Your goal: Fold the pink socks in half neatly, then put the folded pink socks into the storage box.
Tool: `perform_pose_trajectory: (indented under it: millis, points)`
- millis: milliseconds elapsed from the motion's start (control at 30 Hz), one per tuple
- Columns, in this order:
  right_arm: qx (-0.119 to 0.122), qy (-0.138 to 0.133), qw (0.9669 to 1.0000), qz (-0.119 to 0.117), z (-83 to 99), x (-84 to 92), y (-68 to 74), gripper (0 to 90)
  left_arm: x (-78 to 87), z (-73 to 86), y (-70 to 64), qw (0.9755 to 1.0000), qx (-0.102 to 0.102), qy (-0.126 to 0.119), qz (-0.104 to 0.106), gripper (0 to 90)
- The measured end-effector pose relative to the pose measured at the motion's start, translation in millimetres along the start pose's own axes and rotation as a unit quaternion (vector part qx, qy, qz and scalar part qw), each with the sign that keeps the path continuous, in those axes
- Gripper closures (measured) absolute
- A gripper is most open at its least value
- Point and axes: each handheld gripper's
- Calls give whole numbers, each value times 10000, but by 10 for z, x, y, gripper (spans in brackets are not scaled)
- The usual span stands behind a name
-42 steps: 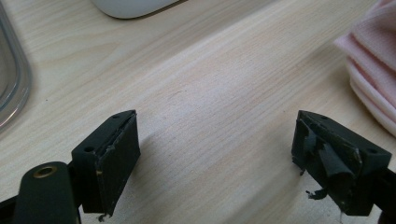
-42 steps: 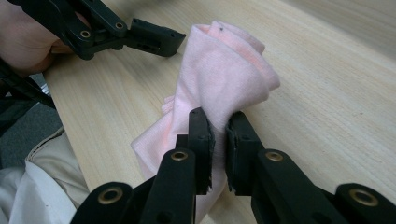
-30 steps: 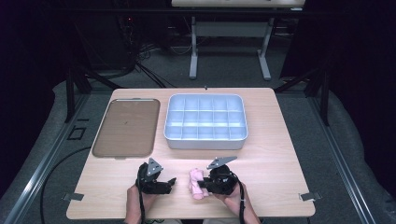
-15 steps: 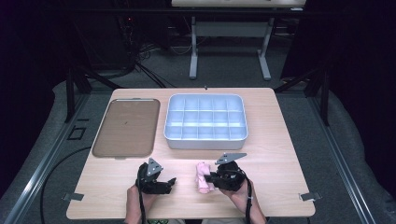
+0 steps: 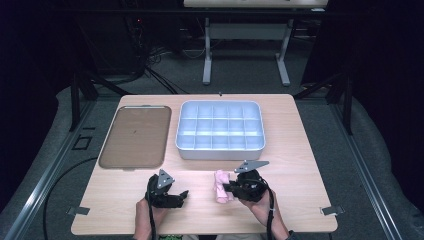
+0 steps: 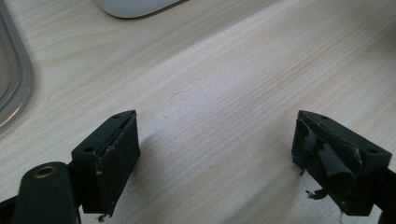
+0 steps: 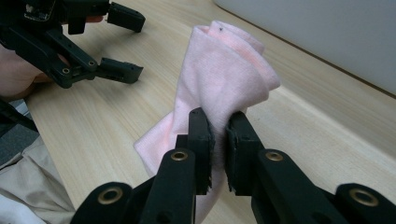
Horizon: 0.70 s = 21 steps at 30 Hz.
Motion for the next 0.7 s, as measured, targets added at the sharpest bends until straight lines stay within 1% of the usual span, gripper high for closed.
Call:
perform_pose_trajectory:
  millis: [133, 300, 333, 467, 700]
  points:
    - [36, 3, 10000, 51, -16, 20, -16, 822, 0, 1, -1, 10000, 3, -1, -2, 152]
    - [24, 21, 9999, 123, -33, 57, -35, 822, 0, -1, 2, 10000, -10, 5, 7, 152]
    - [26, -31, 9999, 128, -34, 62, -40, 823, 0, -1, 2, 10000, -11, 5, 7, 152]
    - [15, -51, 9999, 145, -50, 91, -58, 822, 0, 0, 2, 10000, -11, 5, 7, 152]
    - [40, -95, 9996, 254, -82, 153, -92, 822, 0, 0, 2, 10000, -7, 5, 5, 151]
Point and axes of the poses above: each handheld gripper's, and its own axes: x roughly backward along the jaws, z roughly out of its underside, y roughly to its left, and after that the axes turned 7 degrees about -y, right-handed
